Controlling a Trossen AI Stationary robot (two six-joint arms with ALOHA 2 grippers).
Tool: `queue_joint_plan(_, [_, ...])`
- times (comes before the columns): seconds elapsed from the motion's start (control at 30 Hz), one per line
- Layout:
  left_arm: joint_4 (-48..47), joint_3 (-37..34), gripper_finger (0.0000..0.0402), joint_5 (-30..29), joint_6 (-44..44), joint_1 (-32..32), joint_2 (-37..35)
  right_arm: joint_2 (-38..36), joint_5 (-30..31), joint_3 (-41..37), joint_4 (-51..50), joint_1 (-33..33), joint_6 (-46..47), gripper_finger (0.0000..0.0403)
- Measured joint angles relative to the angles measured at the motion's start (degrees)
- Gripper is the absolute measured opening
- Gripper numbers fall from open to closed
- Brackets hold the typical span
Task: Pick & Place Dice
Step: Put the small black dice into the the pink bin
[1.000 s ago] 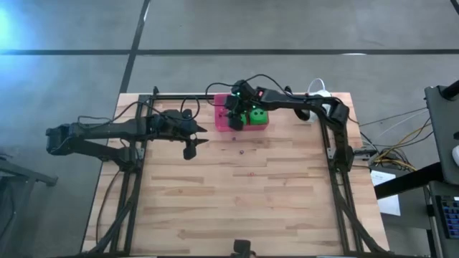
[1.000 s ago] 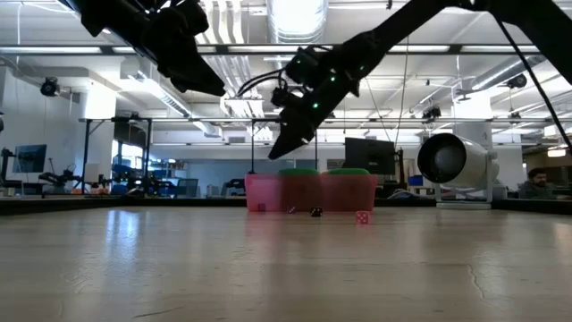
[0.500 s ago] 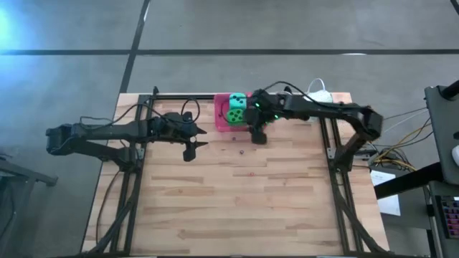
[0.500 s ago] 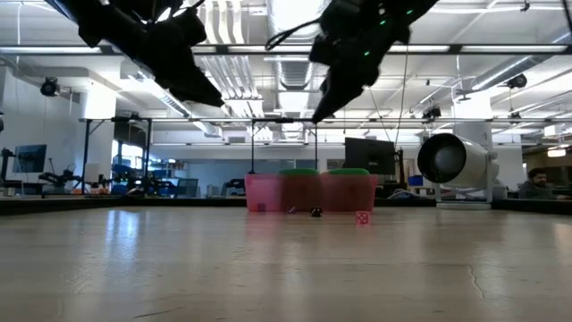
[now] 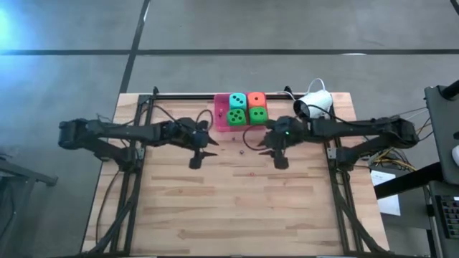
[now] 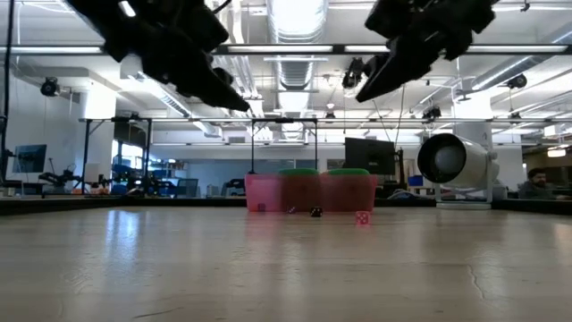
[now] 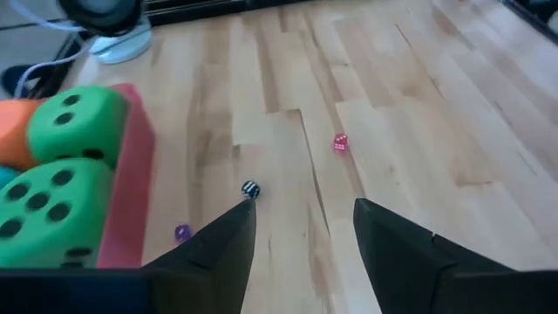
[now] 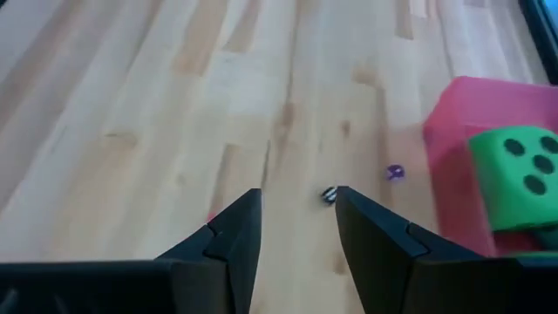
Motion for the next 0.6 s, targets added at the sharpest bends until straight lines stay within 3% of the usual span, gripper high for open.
queue_joint_plan(0.33, [0.45,10.82,0.017,0.01,2.73,-1.17,16.53,-8.35,0.15,-4.86,-0.04,4.21,1.91,0.0147])
queue_joint_plan(0.6, [-8.56,23.29,0.015,0.04,9.56,-1.14,29.18,-11.16,0.03,-5.57,-0.6,5.1,2.15,0.0135])
